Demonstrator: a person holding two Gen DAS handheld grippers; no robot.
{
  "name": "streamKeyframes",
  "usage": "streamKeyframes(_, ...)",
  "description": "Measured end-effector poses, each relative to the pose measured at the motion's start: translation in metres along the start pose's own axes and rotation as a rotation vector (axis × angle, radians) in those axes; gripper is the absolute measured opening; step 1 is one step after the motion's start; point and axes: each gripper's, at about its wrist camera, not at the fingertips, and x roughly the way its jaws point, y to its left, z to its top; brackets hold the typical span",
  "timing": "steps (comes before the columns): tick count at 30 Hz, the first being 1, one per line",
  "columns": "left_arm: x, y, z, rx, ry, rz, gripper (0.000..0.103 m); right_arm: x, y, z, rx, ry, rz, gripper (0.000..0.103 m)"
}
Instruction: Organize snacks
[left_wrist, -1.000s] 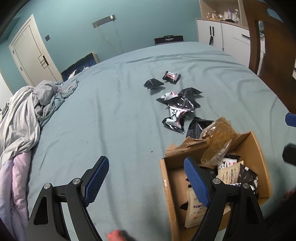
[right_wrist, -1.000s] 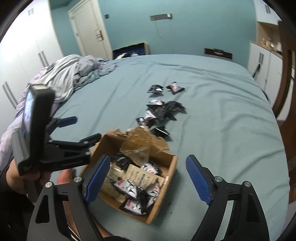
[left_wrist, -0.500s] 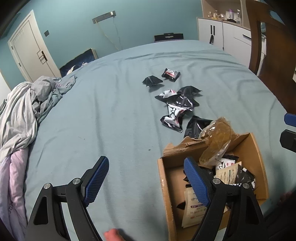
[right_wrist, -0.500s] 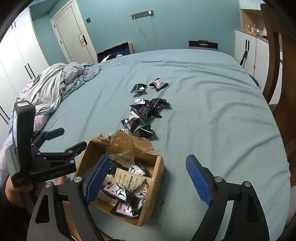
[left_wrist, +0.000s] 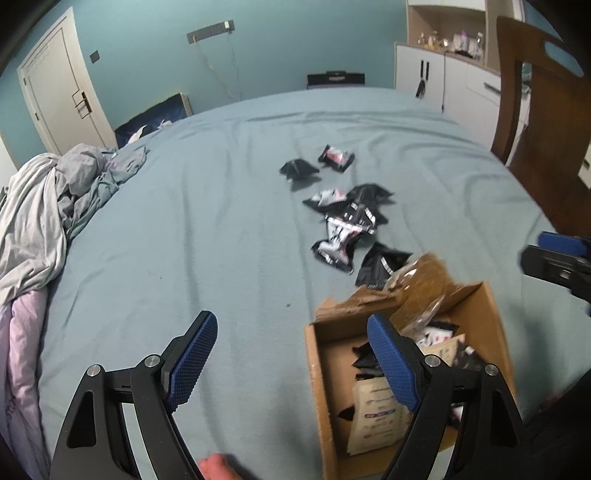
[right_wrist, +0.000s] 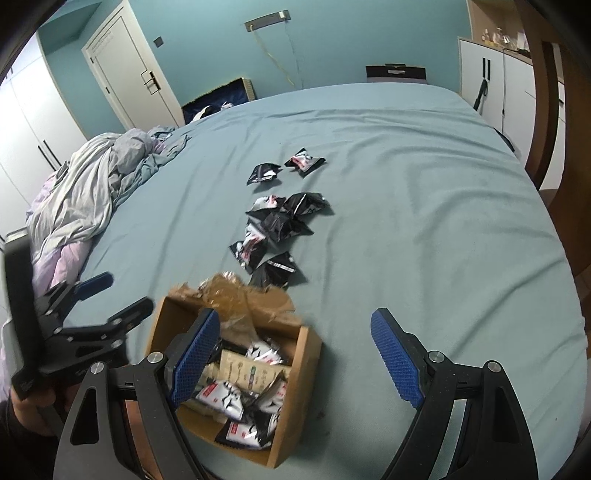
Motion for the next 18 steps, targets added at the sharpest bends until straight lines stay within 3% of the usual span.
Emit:
streamKeyframes(4, -0.003, -0.002, 0.002, -0.001, -0.011, -0.017, 0.086, 0.009, -0.002, 0.013, -0.028, 0.003, -0.023, 0.084)
streamKeyframes(18, 0.027, -0.003, 0.006, -0.011, 0.099, -0.05, 0.086, 0.055, -0.011, 0.047, -0.022, 0.037, -0.029, 0.084)
